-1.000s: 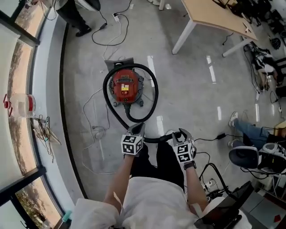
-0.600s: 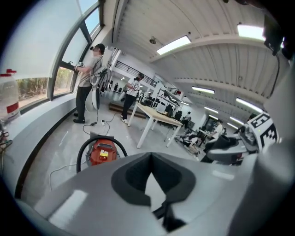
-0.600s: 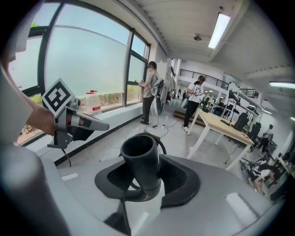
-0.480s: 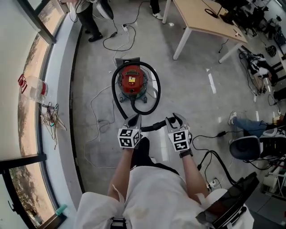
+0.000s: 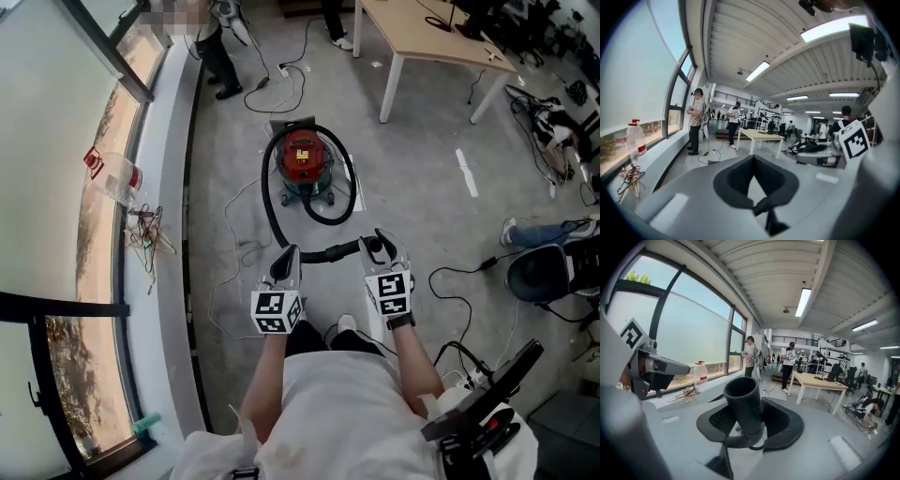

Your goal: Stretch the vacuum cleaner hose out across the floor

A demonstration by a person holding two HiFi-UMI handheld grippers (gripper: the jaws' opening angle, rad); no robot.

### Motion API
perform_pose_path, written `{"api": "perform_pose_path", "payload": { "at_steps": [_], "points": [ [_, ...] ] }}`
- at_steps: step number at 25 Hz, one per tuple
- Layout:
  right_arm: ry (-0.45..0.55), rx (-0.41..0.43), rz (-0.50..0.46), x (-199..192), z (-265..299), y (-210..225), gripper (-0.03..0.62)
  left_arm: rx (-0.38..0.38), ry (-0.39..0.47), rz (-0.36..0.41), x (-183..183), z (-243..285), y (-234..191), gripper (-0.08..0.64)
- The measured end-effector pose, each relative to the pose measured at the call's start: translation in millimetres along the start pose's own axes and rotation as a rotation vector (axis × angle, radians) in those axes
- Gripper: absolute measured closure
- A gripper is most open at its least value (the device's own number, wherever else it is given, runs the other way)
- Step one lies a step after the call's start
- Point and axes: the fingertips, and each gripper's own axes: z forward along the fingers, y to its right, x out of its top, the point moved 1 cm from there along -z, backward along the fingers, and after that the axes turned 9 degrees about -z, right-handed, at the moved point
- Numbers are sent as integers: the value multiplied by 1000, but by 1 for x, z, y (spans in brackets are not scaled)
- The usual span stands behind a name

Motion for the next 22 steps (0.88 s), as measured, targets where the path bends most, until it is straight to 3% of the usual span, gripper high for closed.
{"api": "perform_pose_path", "payload": {
  "at_steps": [6,10,13,18,22],
  "points": [
    [134,-89,31,56,-44,-44,439,-30,141,32,37,-71,-22,558],
    [185,-193,43,97,-83,-80,437,-31,181,142,57,-131,-36,558],
    [228,-256,40,124,-114,-109,437,-12,238,178,66,-178,-49,558],
    [221,-236,27,136,-148,-171,437,-20,258,120,60,-227,-65,558],
    [221,-222,41,120,-196,-191,436,-20,280,125,53,-266,-33,558]
  ]
}}
